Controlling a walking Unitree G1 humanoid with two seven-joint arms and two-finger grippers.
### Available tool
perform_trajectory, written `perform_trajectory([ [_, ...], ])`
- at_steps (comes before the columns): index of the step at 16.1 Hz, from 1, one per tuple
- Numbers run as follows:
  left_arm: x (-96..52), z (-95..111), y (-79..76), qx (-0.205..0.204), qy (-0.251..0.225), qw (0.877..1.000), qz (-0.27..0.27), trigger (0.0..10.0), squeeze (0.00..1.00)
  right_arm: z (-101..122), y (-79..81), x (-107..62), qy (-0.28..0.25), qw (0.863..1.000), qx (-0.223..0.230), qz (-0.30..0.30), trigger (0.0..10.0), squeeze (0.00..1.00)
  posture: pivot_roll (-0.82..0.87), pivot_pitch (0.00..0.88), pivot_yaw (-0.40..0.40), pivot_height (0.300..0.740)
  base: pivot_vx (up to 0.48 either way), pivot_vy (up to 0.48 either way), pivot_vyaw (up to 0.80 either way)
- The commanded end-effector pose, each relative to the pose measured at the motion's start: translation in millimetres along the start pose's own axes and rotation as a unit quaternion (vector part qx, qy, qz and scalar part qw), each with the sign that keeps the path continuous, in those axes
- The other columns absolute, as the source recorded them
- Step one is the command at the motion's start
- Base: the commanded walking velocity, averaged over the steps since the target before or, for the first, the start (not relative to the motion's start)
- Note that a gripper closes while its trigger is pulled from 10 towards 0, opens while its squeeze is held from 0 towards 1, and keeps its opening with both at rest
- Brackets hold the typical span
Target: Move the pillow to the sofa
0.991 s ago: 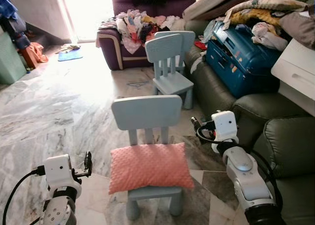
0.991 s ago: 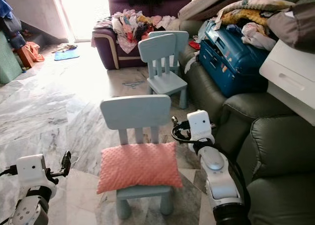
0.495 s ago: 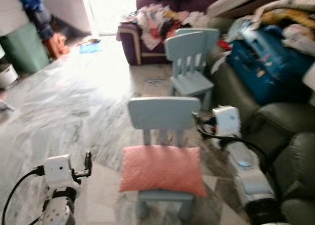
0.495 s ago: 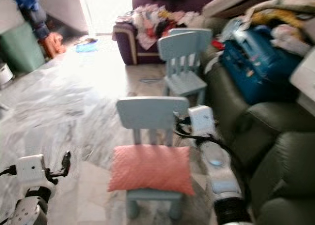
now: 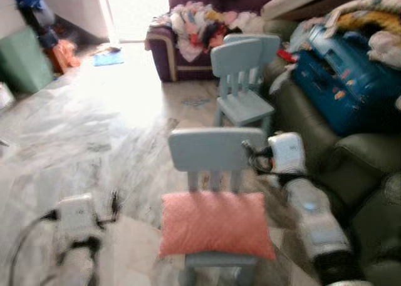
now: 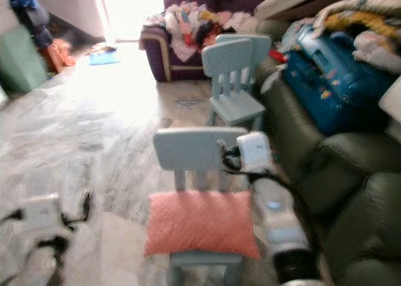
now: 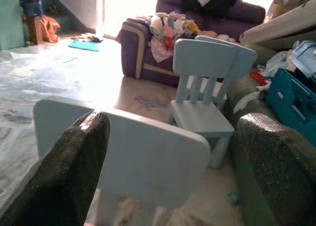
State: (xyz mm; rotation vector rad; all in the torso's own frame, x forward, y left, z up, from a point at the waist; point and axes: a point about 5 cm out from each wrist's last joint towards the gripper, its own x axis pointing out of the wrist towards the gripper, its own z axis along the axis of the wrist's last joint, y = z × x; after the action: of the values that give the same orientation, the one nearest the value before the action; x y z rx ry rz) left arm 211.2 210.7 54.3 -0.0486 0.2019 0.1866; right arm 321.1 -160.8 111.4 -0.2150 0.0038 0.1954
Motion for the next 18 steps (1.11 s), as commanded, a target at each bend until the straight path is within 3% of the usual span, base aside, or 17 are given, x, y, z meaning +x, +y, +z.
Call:
perform_trajectory([
  [1, -0.4, 0.4, 7.3, 0.012, 0.003, 1.0, 0.012, 10.0, 0.0, 4.8, 3.2, 1.8, -0.01, 1.0, 0.006, 0.002, 10.0, 0.0, -0.14, 0.0, 0.036, 0.74, 0.0, 0.0, 0.0],
  [9, 2.9, 3.1, 6.1, 0.036, -0.004, 0.999, 0.011, 10.0, 0.0, 3.4, 2.4, 2.1, -0.006, 1.0, 0.011, 0.0, 10.0, 0.0, -0.15, 0.0, 0.037, 0.74, 0.0, 0.0, 0.0],
  [14, 2.5, 1.3, 5.1, 0.021, 0.0, 1.0, 0.013, 10.0, 0.0, 3.3, 3.2, 1.8, -0.007, 1.0, 0.012, 0.001, 10.0, 0.0, -0.15, 0.0, 0.039, 0.74, 0.0, 0.0, -0.72],
  [18, 2.7, 2.3, 3.2, 0.021, -0.003, 1.0, 0.003, 10.0, 0.0, 3.5, 4.9, 2.2, -0.008, 1.0, 0.011, 0.005, 10.0, 0.0, -0.15, 0.0, 0.037, 0.74, 0.0, 0.0, 0.0],
])
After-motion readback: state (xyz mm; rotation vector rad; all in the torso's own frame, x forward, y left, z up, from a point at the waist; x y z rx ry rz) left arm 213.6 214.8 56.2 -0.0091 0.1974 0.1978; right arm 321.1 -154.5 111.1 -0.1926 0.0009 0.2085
